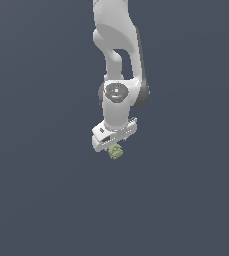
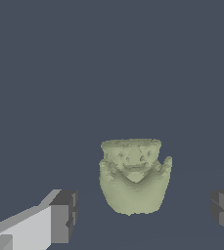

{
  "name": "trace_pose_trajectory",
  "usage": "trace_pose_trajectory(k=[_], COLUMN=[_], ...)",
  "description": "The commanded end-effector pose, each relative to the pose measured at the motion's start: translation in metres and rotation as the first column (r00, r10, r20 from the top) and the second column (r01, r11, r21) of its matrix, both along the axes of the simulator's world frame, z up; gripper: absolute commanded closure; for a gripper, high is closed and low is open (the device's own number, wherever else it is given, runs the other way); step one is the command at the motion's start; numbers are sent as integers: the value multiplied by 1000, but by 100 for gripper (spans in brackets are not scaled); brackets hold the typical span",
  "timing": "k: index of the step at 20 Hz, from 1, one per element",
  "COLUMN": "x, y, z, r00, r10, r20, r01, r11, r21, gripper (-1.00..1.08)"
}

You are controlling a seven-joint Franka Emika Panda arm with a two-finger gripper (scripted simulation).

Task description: Pick up the object and move it to a goal position.

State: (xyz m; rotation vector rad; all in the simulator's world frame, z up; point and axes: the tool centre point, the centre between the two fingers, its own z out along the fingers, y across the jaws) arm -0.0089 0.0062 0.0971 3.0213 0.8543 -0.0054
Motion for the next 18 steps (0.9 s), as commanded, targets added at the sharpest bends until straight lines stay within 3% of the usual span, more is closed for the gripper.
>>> trace_pose_trajectory(k=[1,11,18], x=[0,0,-1], y=[-1,-2,-1], z=[-3,-9,-41], r00=[1000,999,999], r10=[28,47,51], r20=[2,2,3], r01=[-28,-47,-51], r11=[1000,999,999], r21=[1,2,3], gripper=[-92,-92,-92])
